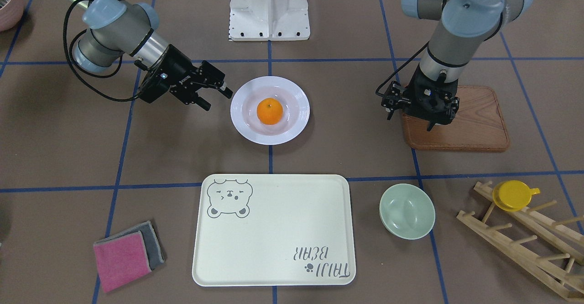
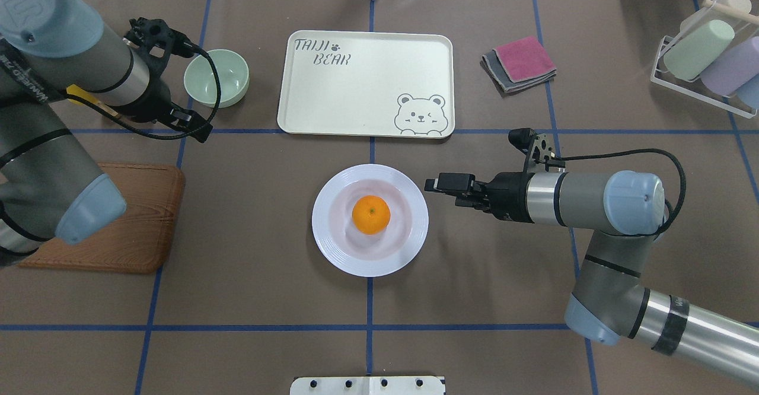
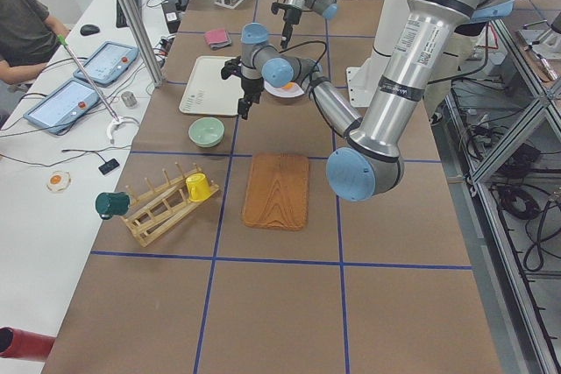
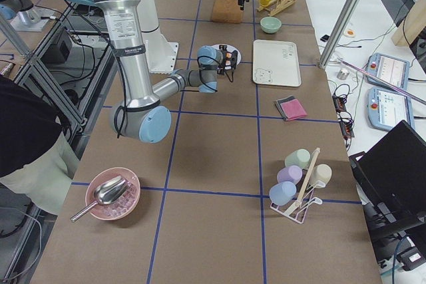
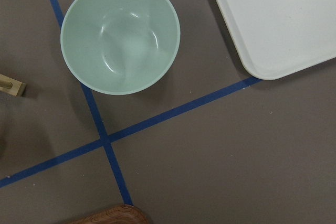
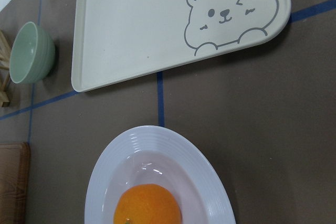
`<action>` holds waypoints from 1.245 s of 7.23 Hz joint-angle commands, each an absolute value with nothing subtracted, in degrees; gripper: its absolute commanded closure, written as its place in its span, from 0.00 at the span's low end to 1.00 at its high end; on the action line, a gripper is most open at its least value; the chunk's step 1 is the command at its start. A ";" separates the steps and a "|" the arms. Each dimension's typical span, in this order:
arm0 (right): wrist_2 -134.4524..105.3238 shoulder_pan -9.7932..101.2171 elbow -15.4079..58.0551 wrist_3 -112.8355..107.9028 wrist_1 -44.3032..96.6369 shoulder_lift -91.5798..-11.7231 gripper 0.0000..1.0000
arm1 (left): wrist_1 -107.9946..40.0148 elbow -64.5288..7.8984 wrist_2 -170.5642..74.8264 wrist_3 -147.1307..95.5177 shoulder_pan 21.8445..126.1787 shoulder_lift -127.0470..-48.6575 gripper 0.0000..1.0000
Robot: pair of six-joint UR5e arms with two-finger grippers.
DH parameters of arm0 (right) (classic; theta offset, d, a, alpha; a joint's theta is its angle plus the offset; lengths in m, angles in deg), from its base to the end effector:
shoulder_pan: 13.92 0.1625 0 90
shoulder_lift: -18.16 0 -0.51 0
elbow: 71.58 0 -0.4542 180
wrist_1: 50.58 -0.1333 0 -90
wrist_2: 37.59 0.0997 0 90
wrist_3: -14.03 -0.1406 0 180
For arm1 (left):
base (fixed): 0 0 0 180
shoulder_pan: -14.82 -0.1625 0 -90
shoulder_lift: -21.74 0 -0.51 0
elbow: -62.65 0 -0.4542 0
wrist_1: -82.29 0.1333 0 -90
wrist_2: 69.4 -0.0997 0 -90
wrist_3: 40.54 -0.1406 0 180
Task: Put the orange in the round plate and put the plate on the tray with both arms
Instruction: 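Lift the left gripper off the plate while the right gripper reaches its rim, then grip the white plate rim nearest the robot with the right gripper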
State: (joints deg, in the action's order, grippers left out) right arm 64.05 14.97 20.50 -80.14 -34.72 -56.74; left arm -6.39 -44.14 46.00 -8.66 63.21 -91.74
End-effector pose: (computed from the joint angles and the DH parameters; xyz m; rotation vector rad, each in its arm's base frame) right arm -0.5641 -0.4311 0.4179 0.1860 -1.5899 0.2872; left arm 0.4150 -0.5772 0.3728 0.2817 0.7437 0.3114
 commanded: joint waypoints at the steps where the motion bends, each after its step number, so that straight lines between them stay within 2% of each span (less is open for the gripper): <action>1: 62.35 13.16 15.87 -82.21 -43.46 -56.12 0.00 | -6.39 -43.17 46.00 -8.37 63.07 -91.99 0.01; 8: 49.26 4.19 14.99 -81.76 -44.08 -55.94 0.00 | -6.48 -42.64 46.00 -8.19 63.07 -92.60 0.01; 9: 48.90 4.10 14.99 -81.85 -44.08 -55.94 0.03 | -6.48 -42.73 46.00 -8.19 63.07 -92.60 0.01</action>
